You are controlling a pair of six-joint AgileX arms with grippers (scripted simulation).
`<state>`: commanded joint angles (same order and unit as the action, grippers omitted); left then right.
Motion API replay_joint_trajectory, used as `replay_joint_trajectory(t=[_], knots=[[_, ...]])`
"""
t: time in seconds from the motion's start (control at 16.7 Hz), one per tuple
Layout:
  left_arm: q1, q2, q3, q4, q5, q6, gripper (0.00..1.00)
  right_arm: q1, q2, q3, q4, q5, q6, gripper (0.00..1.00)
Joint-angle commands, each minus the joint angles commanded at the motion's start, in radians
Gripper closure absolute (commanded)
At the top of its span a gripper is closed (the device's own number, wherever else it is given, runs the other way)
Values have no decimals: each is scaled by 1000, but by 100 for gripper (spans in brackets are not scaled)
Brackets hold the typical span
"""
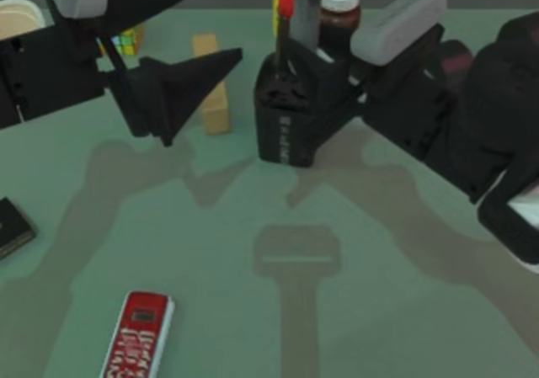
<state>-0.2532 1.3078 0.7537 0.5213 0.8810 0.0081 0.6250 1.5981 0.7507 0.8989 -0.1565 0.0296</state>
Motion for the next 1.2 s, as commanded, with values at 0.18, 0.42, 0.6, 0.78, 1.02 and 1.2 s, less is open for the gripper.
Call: replay_joint_trajectory(t=[0.18,0.42,0.6,0.78,1.02,1.2], knots=[[-5,25,17,12,18,1,0,0,0,0,0,0,0,100],[-3,24,15,10,14,1,0,0,0,0,0,0,0,100],[-56,86,71,21,-32,-1,0,0,0,0,0,0,0,100],[-140,189,161,37,-114,-4,0,0,0,0,0,0,0,100],[-229,300,257,54,-201,-6,0,0,0,0,0,0,0,100],[-237,310,266,56,-209,-7,0,0,0,0,0,0,0,100]])
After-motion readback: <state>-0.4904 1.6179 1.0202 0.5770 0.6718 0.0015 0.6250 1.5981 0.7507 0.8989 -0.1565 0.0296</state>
